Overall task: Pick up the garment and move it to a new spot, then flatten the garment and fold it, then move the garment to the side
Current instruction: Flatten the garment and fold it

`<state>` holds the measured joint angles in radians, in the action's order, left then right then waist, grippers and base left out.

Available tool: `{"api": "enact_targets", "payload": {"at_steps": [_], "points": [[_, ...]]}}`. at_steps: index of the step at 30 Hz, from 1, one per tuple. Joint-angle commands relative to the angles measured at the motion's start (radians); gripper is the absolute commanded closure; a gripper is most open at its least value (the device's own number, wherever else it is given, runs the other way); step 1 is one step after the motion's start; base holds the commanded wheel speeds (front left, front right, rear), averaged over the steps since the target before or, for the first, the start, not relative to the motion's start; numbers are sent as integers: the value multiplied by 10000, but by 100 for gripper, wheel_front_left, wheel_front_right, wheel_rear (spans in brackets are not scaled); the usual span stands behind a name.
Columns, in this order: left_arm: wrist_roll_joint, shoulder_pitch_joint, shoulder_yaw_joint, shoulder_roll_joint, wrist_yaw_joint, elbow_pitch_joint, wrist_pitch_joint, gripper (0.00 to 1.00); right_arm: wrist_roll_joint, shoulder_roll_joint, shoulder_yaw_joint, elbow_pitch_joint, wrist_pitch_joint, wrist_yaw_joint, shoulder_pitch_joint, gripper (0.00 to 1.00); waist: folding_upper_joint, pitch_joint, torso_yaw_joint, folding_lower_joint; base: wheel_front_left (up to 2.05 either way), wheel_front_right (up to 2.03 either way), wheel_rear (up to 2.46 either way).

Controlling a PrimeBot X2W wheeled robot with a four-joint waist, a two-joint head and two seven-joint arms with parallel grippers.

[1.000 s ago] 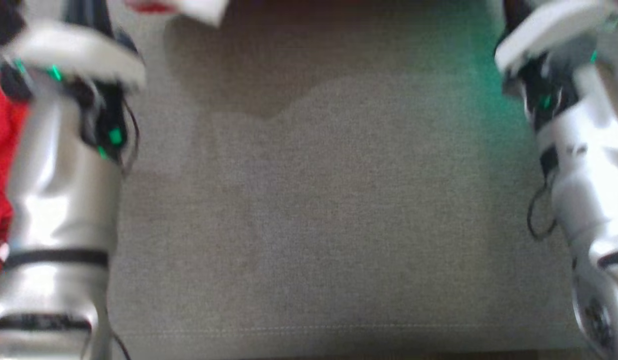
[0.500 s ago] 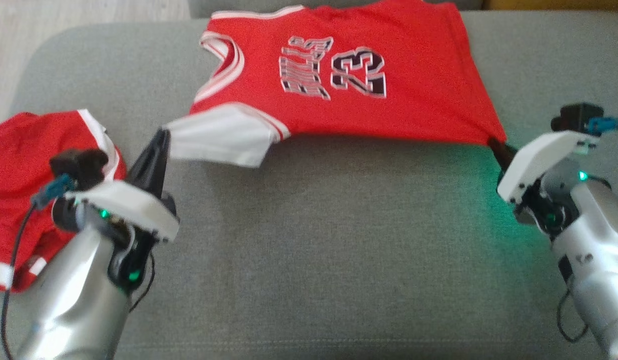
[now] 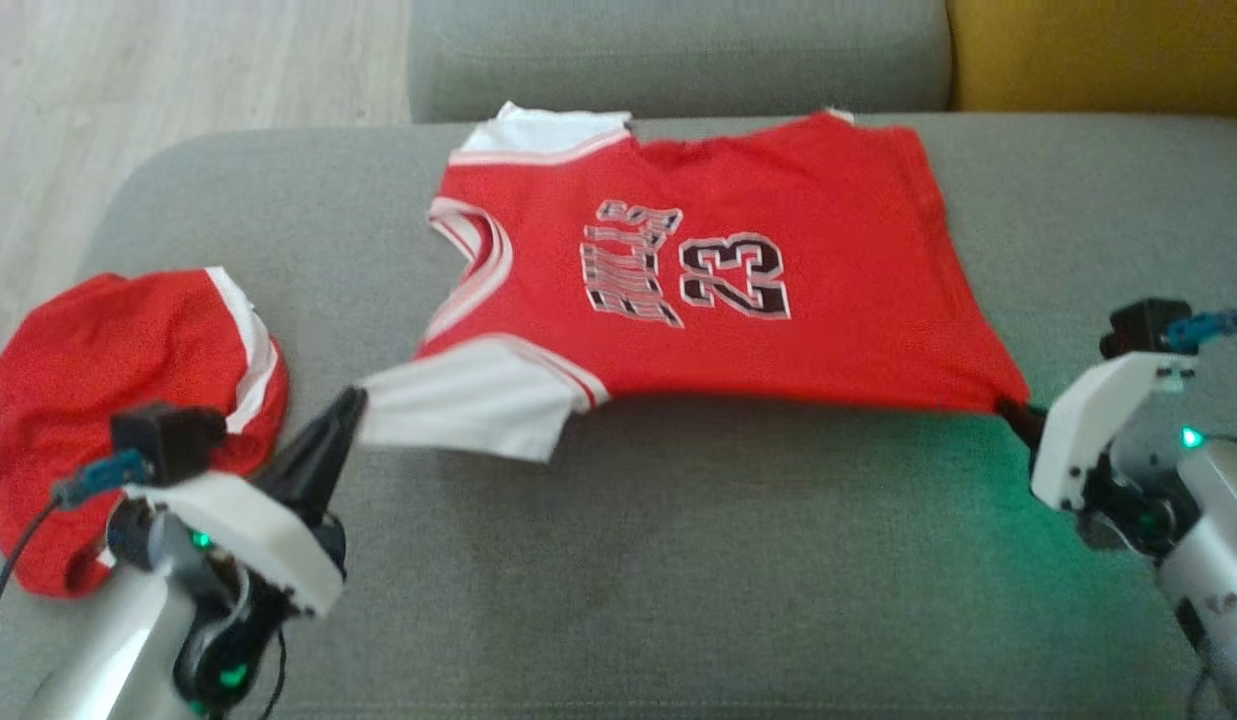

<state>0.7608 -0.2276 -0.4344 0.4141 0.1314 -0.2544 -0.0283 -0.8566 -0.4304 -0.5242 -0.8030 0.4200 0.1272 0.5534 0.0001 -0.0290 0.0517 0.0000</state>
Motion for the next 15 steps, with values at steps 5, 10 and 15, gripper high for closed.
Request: {"api": "enact_targets", "payload": {"at_steps": [5,10,15], "points": [[493,431,413,1046,-14,1375,684,100,-582,-866,-413,779,910,35,-498,100,-1,478,180,0,0,0,0],[904,1256,442,1660,-128,2469,1436,100,-1227,-1443,-615,1531,2187,35,-1117,100,-1,626,201,0,0,0,0],[1058,1639,556,2012,-322,3169,1744,100,-1454,-1928,-605,2166,2938,35,-1530,100,-1,569,203,0,0,0,0]]}}
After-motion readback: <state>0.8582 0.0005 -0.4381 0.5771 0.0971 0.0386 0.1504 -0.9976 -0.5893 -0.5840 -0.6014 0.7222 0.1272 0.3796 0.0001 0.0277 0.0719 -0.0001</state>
